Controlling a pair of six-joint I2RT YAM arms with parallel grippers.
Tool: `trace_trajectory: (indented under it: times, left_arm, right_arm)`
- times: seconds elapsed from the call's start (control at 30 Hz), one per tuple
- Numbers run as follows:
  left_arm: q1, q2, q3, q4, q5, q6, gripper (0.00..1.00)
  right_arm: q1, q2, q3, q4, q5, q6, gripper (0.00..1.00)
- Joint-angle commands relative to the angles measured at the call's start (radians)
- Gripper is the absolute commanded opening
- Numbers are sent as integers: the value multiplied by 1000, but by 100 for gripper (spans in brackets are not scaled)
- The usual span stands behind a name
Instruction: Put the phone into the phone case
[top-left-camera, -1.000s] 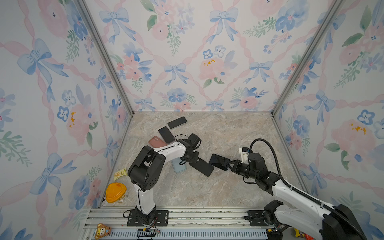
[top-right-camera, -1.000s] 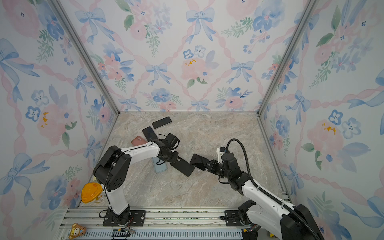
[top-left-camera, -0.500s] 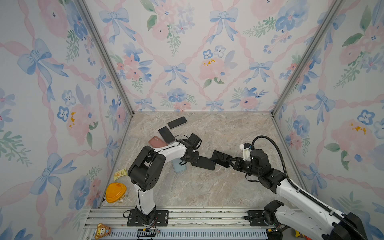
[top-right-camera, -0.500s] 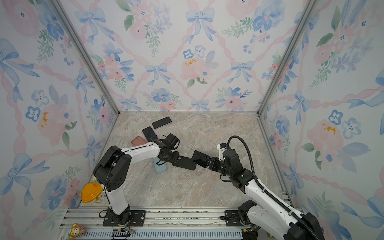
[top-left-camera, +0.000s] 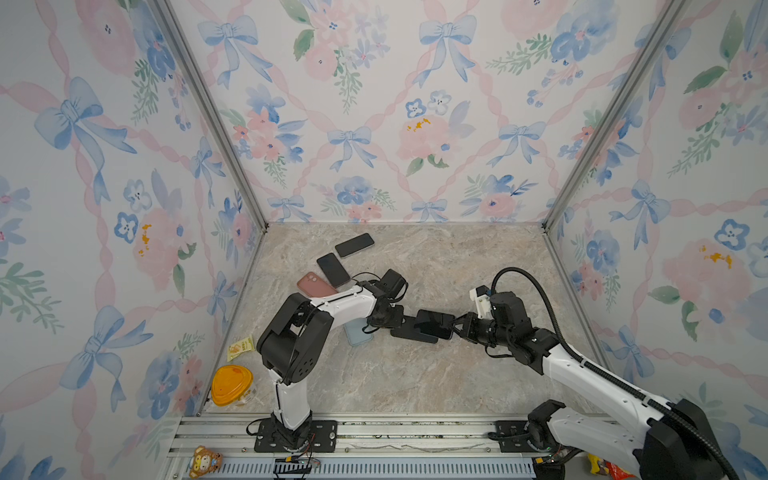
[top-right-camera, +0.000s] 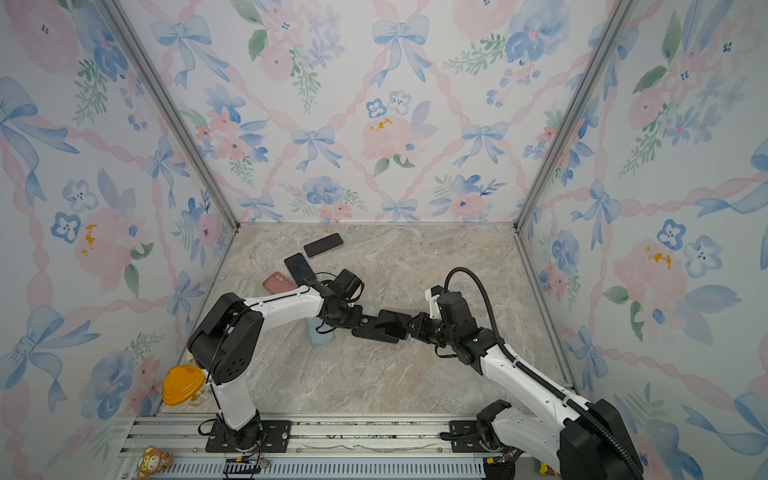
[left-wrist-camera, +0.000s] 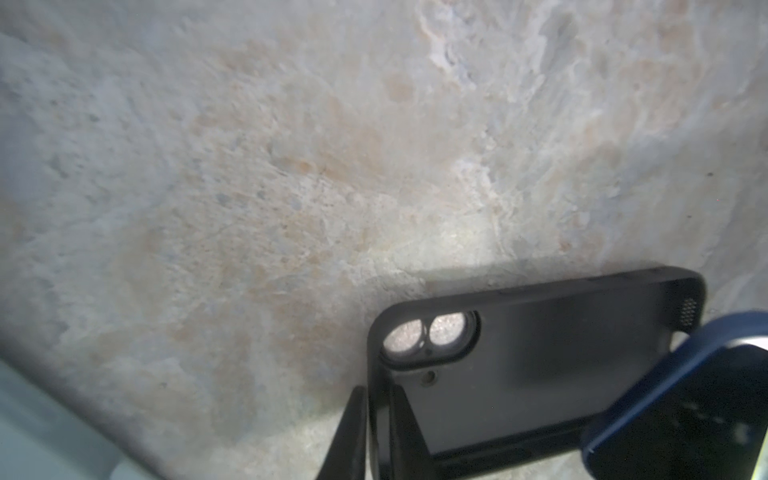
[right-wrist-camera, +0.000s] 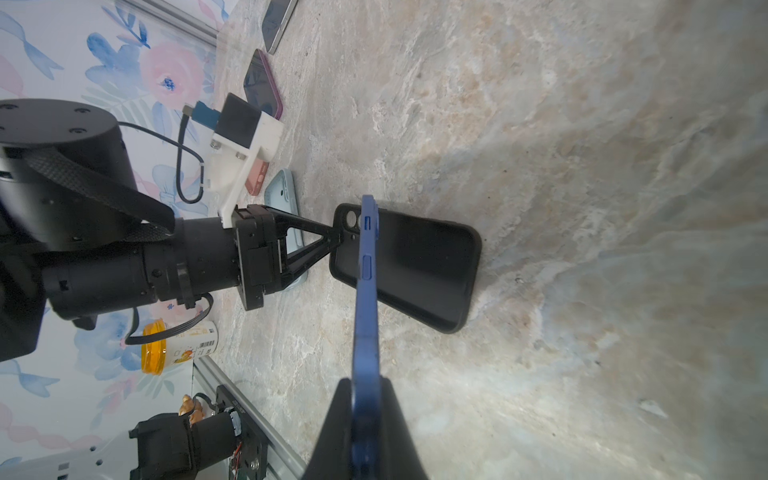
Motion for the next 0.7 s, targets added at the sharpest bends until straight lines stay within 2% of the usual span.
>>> trace_trajectory:
  times: [0.0,0.17,0.47,0.67]
  left_arm:
    - [0,-73,-14,-5,12,-26,19]
    - [37,-113,-67,62,78,-39,26]
    - [102,-149,-175,201,203,-67,46]
    - [128,-116,-248,285,250,-74,48]
  right_arm:
    - [12,22,39,65,-64,14,10]
    - [15,82,52,104,-117,16,10]
    - [18,159,60,150,-159,32,10]
    - [-33,245,14,283,-259,104,10]
